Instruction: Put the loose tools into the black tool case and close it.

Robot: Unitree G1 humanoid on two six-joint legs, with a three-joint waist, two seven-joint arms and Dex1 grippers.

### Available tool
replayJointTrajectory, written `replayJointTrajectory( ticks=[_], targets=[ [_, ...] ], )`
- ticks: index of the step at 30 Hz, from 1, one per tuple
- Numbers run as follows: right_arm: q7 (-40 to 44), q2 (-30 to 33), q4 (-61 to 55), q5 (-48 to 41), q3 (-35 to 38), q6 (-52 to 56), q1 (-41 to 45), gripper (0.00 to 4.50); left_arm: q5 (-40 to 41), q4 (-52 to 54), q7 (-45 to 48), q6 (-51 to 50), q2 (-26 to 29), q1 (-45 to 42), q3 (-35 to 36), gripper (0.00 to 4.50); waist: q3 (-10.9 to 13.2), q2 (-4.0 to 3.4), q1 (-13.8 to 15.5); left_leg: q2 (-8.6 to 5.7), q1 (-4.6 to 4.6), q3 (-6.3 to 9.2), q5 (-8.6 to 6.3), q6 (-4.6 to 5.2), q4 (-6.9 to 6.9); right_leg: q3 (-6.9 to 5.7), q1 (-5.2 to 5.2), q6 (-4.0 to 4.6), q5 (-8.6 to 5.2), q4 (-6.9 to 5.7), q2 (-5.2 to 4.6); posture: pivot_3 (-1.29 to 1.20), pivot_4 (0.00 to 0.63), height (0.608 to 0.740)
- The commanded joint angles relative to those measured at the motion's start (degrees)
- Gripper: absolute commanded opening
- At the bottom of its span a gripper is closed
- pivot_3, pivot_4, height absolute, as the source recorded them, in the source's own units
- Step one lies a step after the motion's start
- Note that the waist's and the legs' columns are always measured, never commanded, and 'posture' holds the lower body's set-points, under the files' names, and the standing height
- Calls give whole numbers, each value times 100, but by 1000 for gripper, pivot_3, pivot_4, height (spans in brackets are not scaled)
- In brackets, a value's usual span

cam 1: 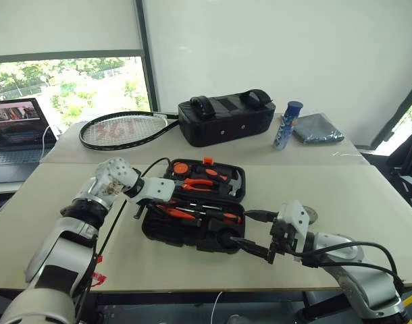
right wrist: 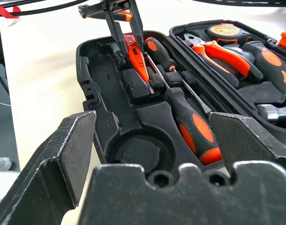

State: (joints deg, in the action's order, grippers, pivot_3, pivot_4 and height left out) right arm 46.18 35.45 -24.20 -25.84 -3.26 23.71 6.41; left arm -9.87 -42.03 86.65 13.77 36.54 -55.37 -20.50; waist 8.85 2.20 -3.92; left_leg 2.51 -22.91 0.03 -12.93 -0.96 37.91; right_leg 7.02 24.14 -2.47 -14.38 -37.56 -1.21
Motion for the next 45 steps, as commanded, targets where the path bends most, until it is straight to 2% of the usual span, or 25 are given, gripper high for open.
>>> replayJointTrajectory(
  ticks=[1,7,12,14,17,21,23,24,35,40,45],
  targets=[
    [29,48,-105,-40,153,-16,89,4500,268,62,319,69,45,92,83,2021,0,0,2,0,-4,0,0,0,0,0,2,-1,-1,1,0,0,150,740],
    [48,16,-3,-33,122,-28,171,4500,817,281,581,-14,146,-78,339,2021,1,2,12,0,-22,2,0,0,0,-3,15,2,1,3,0,0,150,740],
    [65,-37,94,-52,89,-49,211,4500,1726,697,585,-468,328,-41,318,2021,1,2,33,0,-22,4,0,0,1,-4,15,0,0,1,-1,0,150,740],
    [73,-44,114,-50,89,-54,215,4500,1853,808,585,-569,452,29,248,2021,1,2,30,0,-23,5,0,0,1,-4,15,0,0,2,-1,0,150,740],
    [85,-42,108,-63,110,-48,193,4500,1714,729,554,-177,497,164,341,2021,1,1,26,0,-20,4,0,0,1,-4,14,1,0,1,-1,0,150,740],
    [91,-46,91,-73,122,-30,181,4500,1537,615,367,-137,457,307,393,923,1,2,41,0,-19,4,0,0,2,-4,14,2,1,0,-1,0,150,740],
    [88,-54,89,-72,120,-24,192,4500,1402,521,185,-113,394,373,359,116,1,2,54,-1,-20,4,0,0,3,-5,14,1,1,0,-1,0,150,740],
    [88,-57,90,-72,118,-23,200,4500,1314,476,74,-96,362,400,335,44,1,2,66,-1,-20,4,0,0,3,-5,13,1,1,0,-1,0,150,740],
    [61,-83,25,-75,106,5,177,4500,1079,527,-237,-196,96,584,329,44,1,2,147,-1,-19,4,0,0,10,-6,10,11,7,-1,-1,0,150,740],
    [63,-80,27,-78,104,16,177,4500,1408,818,8,-604,29,639,461,44,1,2,148,-1,-20,4,0,0,12,-6,10,11,7,-2,-1,0,150,740],
    [59,-96,15,-71,78,14,157,4500,1364,818,-324,-884,-37,589,611,44,1,2,140,-1,-23,6,0,0,12,-8,13,12,8,-2,-1,0,150,740]
  ],
)
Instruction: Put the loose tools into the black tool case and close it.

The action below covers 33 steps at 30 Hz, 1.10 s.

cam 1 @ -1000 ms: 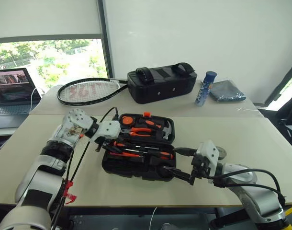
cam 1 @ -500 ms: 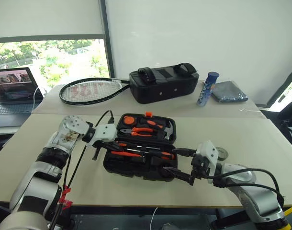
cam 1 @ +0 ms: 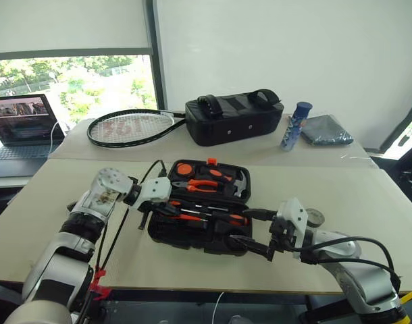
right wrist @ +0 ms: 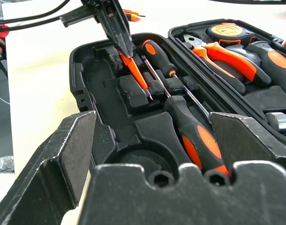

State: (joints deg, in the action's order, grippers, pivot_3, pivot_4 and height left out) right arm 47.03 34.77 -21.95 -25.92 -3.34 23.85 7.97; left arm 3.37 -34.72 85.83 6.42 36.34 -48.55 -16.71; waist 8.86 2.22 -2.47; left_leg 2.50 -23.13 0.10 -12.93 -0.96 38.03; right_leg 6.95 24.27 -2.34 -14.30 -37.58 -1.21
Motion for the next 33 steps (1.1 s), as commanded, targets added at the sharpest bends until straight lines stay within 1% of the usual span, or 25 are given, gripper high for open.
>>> replayJointTrajectory(
  ticks=[1,5,8,20,26,33],
  targets=[
    [-25,-33,-204,-60,77,-2,6,4500,-23,57,-297,-142,-12,-103,212,44,0,0,-9,0,1,0,0,0,0,1,-1,0,0,-1,0,0,150,740],
    [-12,-41,-179,-45,58,-16,22,4500,-249,6,-490,-71,0,-50,121,44,0,0,-8,0,1,0,0,0,0,0,-1,-1,0,-1,0,0,150,740],
    [1,-43,-169,-38,62,-24,13,4500,-355,61,-384,12,66,29,43,44,0,0,-1,-1,1,0,0,0,0,0,0,0,0,0,0,0,150,740],
    [17,-42,-102,0,84,-79,-16,4500,-392,292,-147,44,125,290,-13,44,0,0,-13,1,4,0,0,0,0,0,-2,0,0,-1,0,0,150,740],
    [11,-55,-83,2,77,-71,-21,4500,-615,412,-357,-301,183,347,-81,44,0,0,-13,0,5,0,0,0,0,0,-4,0,0,-1,0,0,150,740],
    [16,-60,-42,3,84,-66,20,4500,-699,630,-320,-482,246,517,-180,44,-1,-2,-30,0,13,-2,0,0,0,3,-8,-1,-1,-3,1,0,150,740]
  ],
)
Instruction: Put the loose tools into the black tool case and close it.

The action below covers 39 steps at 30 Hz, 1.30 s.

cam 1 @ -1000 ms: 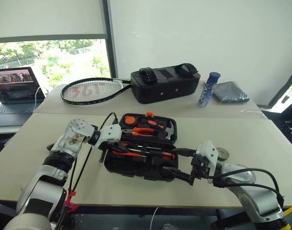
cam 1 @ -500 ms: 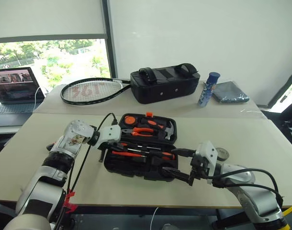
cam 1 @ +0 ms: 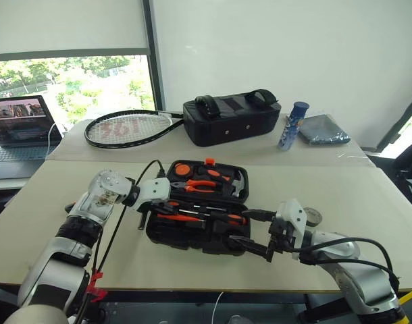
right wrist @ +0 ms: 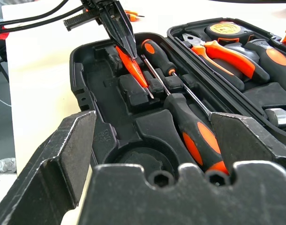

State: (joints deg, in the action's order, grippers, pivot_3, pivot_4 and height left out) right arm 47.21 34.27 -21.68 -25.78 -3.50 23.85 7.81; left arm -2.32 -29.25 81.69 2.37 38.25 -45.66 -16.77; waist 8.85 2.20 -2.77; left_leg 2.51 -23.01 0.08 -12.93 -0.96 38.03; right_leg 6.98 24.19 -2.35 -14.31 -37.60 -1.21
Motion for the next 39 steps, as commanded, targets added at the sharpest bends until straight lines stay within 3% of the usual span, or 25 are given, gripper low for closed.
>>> replayJointTrajectory(
  ticks=[1,15,21,39],
  targets=[
    [-2,-12,-67,-12,101,-64,40,4500,-109,147,142,-65,64,271,-186,44,0,0,3,1,1,0,0,0,0,0,0,0,0,-1,0,0,150,740],
    [8,-29,-57,-20,83,-25,102,4500,6,778,-287,-881,-5,453,-6,44,-2,-3,35,-1,9,-2,0,0,0,2,-8,-12,-7,-4,-1,0,150,740],
    [40,-25,-53,-44,68,3,103,4500,608,937,-226,-687,-218,410,388,44,-1,-2,47,-1,4,-2,1,-1,1,1,-4,-11,-6,-3,-1,0,150,740],
    [49,-19,-88,-66,43,48,55,4500,197,15,-704,29,-139,461,226,44,-2,-3,60,-1,10,-1,1,-1,4,0,-11,-12,-6,-4,-1,0,150,740]
  ],
)
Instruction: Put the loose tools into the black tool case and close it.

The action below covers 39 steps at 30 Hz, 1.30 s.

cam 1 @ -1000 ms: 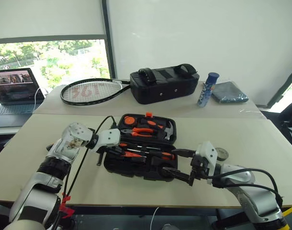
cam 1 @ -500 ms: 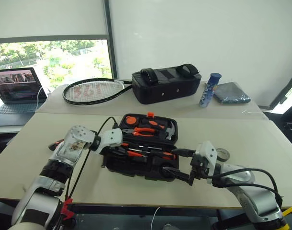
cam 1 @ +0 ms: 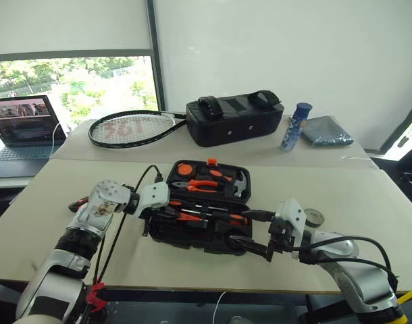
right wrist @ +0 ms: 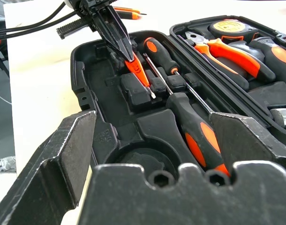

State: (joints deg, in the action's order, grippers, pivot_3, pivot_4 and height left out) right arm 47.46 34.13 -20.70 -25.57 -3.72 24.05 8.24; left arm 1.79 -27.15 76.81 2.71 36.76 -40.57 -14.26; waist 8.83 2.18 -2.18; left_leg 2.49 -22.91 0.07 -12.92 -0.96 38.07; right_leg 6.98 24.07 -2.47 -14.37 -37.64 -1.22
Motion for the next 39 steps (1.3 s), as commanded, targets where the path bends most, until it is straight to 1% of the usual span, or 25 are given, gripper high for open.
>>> replayJointTrajectory(
  ticks=[1,5,11,16,22,27,30,33,39],
  targets=[
    [25,-2,-195,-90,64,32,2,4500,-233,-205,-219,-13,15,-34,-42,44,0,0,1,0,1,0,0,0,1,0,-1,0,0,0,0,0,150,740],
    [31,2,-225,-103,67,52,-22,4500,-284,-247,-301,-118,0,-3,-75,44,0,-1,-2,0,7,0,2,1,1,1,-4,0,1,-3,0,0,150,740],
    [44,5,-268,-126,61,64,-74,4500,-55,-27,-364,-1410,-116,36,30,44,-3,-3,11,-2,19,0,7,6,4,1,-19,-3,1,-7,0,0,150,740],
    [49,2,-274,-135,43,72,-98,4500,-155,182,-319,-1611,-20,139,-49,44,-3,-3,-18,-1,52,0,8,7,4,2,-51,-3,0,-4,1,0,150,740],
    [75,-3,-285,-152,20,91,-129,4500,85,417,-287,-1460,-119,224,118,44,-3,-3,-20,0,60,1,8,7,3,0,-62,-2,-2,1,1,0,150,740],
    [109,2,-315,-167,40,105,-173,4500,439,468,-245,-1159,-240,142,416,44,-2,-2,-17,1,52,1,7,7,3,-1,-59,-2,-3,8,0,0,150,740],
    [135,3,-300,-164,55,103,-189,4500,416,388,-300,-1035,-249,101,445,44,-2,-1,-17,0,29,1,7,7,3,-1,-39,-3,-2,11,0,0,150,740],
    [147,2,-288,-158,60,98,-198,4500,350,220,-354,-858,-250,133,439,44,-2,-1,-21,0,-12,1,7,7,3,1,8,-2,0,5,0,0,150,740],
    [156,2,-291,-160,62,108,-218,4500,160,-167,-434,-616,-200,211,337,44,-2,-1,-36,0,-14,2,7,8,3,0,9,-2,0,6,0,0,150,740]
  ],
)
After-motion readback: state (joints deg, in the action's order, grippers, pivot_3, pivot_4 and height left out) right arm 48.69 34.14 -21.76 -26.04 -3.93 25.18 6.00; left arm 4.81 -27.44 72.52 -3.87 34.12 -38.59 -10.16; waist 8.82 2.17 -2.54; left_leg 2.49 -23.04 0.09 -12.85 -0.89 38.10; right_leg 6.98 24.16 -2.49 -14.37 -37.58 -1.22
